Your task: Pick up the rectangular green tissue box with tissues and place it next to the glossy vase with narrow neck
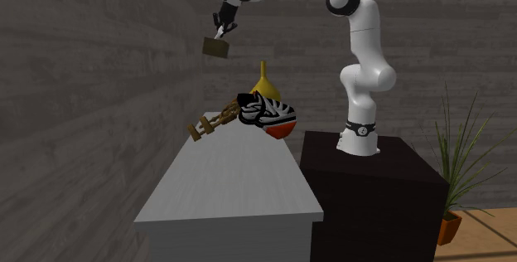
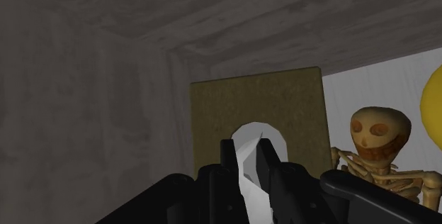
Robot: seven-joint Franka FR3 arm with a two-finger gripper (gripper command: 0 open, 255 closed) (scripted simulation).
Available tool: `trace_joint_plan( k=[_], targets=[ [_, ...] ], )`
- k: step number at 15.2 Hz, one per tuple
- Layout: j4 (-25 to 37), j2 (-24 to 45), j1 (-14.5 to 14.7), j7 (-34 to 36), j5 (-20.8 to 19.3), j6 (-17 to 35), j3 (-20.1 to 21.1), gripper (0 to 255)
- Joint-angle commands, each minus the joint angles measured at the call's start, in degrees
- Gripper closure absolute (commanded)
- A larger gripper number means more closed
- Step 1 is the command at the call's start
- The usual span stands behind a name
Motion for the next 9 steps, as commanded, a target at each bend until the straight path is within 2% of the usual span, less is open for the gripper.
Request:
trace_joint_plan(
  k=[1,9],
  targets=[
    [-2.0,-0.5,0.3,0.5,-0.6,1.7,0.0,255],
    [-9.5,-1.8,1.3,2.3,-2.5,8.0,0.0,255]
  ],
)
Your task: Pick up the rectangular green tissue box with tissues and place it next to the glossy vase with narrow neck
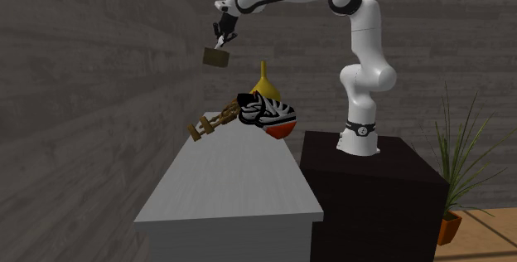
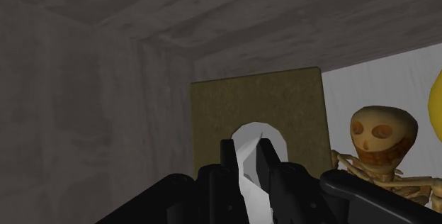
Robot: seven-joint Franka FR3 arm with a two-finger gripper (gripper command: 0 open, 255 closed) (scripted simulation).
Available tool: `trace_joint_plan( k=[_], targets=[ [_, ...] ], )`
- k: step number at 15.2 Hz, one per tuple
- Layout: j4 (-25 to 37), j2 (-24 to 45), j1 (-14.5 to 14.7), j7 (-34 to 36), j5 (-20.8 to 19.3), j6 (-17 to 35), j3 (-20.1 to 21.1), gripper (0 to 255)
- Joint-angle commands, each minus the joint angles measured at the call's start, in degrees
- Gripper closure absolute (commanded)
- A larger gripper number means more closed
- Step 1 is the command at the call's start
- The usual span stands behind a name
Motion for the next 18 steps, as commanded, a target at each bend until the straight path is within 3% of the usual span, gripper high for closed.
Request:
trace_joint_plan(
  k=[1,18],
  targets=[
    [-1.9,-0.3,0.2,0.5,-0.5,1.7,0.0,255],
    [-13.7,1.0,0.2,2.4,-1.0,14.4,0.0,255]
  ],
)
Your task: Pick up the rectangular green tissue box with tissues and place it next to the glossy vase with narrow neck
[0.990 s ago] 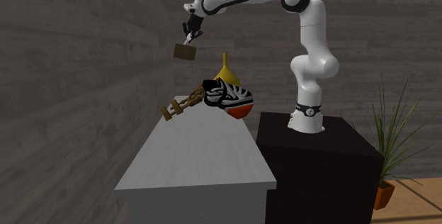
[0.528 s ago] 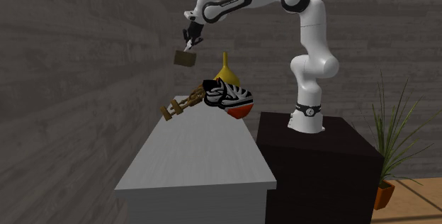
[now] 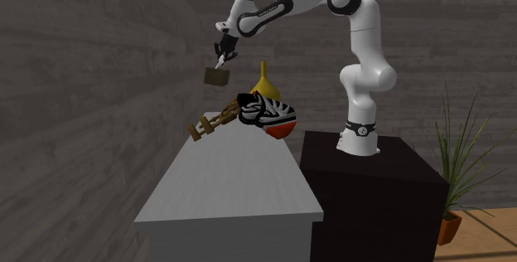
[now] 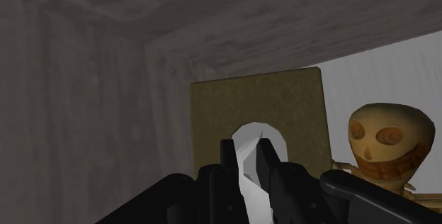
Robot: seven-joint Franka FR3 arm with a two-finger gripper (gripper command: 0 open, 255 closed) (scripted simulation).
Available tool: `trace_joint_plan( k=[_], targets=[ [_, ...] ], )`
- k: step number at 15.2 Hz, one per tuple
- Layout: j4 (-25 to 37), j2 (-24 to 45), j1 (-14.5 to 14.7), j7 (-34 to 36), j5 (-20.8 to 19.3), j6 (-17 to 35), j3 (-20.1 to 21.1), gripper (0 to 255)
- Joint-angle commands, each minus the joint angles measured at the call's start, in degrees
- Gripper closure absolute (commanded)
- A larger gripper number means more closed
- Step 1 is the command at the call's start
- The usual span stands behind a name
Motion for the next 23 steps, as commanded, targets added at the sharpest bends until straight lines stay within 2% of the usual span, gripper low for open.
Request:
trace_joint_plan(
  k=[1,13,23],
  targets=[
    [-1.3,0.3,-0.1,0.2,0.1,1.6,0.0,255],
    [-7.0,4.0,-1.3,-0.3,2.7,10.2,1.0,255],
    [-10.4,8.2,-3.5,-1.7,6.3,17.1,3.3,255]
  ],
)
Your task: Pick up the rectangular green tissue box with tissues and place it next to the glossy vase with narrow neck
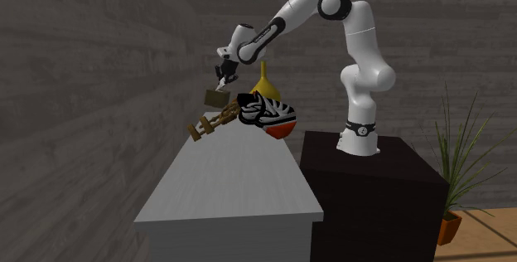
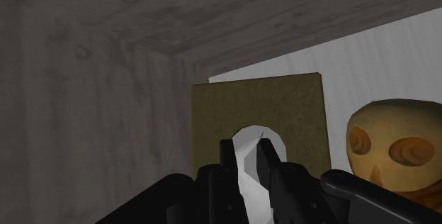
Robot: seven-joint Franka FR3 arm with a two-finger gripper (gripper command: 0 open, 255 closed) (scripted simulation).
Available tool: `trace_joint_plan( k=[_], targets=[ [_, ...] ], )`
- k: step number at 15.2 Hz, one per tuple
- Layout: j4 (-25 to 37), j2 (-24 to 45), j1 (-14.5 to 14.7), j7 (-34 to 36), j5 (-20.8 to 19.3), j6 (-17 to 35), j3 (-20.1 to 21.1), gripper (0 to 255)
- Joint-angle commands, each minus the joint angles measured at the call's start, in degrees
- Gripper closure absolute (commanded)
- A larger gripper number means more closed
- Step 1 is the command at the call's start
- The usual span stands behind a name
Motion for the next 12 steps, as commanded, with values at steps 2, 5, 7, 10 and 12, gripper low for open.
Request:
trace_joint_plan(
  k=[2,5,7,10,12],
  targets=[
    [-0.9,1.5,-0.7,-0.5,1.2,1.8,1.0,255],
    [-1.6,2.9,-1.6,-1.1,2.4,3.7,2.1,255],
    [-2.1,4.2,-2.6,-1.6,3.5,5.5,3.2,255],
    [-2.1,4.2,-2.6,-1.6,3.5,5.5,3.2,255],
    [-2.1,4.2,-2.6,-1.6,3.5,5.5,3.2,255]
  ],
)
